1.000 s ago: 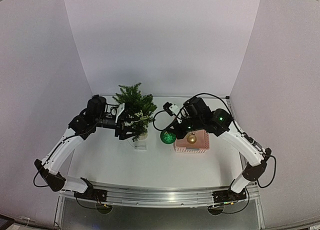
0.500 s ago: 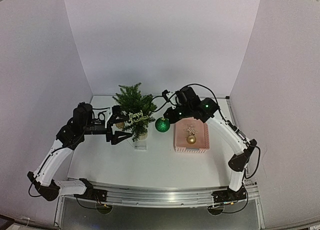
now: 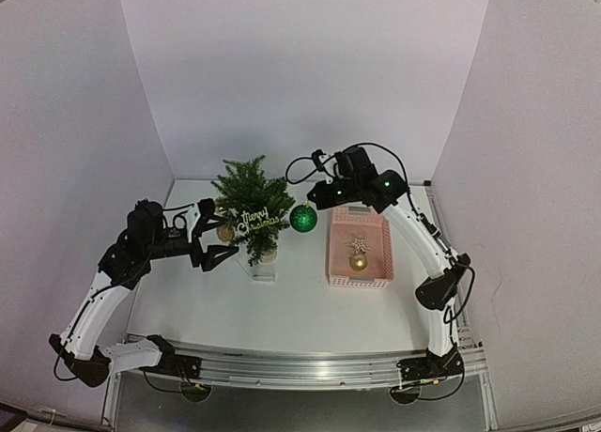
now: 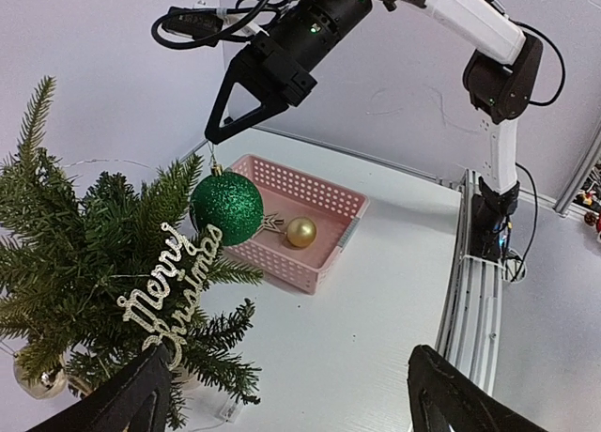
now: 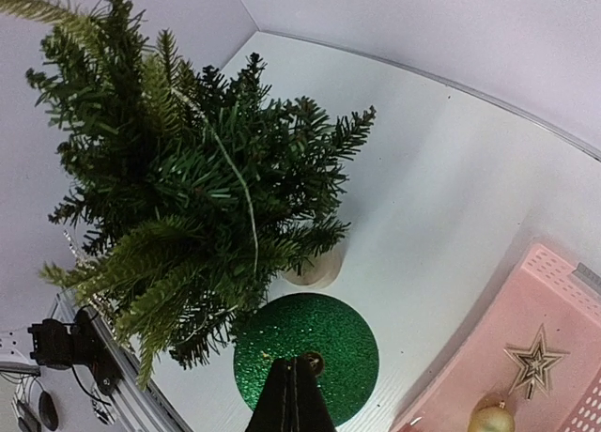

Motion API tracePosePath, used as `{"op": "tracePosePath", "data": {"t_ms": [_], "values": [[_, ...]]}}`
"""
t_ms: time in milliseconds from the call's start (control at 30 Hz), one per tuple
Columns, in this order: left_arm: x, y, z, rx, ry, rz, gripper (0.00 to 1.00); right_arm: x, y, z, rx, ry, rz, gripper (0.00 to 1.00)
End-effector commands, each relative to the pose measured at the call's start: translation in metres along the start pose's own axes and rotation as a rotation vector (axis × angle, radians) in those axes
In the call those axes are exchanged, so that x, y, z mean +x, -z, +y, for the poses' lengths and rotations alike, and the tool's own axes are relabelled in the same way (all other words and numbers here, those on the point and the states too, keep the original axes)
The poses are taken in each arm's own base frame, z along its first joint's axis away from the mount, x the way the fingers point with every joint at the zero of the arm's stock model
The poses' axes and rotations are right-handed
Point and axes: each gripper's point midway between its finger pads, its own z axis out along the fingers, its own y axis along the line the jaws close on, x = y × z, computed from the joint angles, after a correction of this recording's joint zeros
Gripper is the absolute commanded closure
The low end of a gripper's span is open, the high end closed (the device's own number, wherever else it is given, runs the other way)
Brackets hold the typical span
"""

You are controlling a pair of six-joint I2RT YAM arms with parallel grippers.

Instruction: Decorate the small christmas tree

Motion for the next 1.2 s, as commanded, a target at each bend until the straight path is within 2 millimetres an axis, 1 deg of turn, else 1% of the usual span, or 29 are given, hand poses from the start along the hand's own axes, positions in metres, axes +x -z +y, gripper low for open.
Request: {"op": "tracePosePath", "data": {"t_ms": [0,333,633,867,1067,1167], "values": [[0.000,0.006,0.005,-0.044,-0.018,-0.013,0.13,-0.009,-0.003,0.016,-0.096,-0.018,-0.016,1.00],[0.003,0.004,0.007,-0.045,-0.018,-0.011,0.13,-0.004,-0.014,0.025,-0.164,-0.047,0.013,1.00],[0.003,0.003,0.008,-0.043,-0.019,-0.013,0.13,-0.014,-0.019,0.029,-0.189,-0.057,-0.020,1.00],[0.004,0.003,0.008,-0.045,-0.026,-0.011,0.13,-0.014,-0.024,0.030,-0.206,-0.068,-0.021,1.00],[0.004,0.004,0.008,-0.050,-0.028,-0.010,0.13,-0.010,-0.023,0.039,-0.263,-0.067,0.002,1.00],[0.004,0.004,0.009,-0.051,-0.028,-0.012,0.13,-0.005,-0.024,0.038,-0.258,-0.065,0.014,1.00]]}}
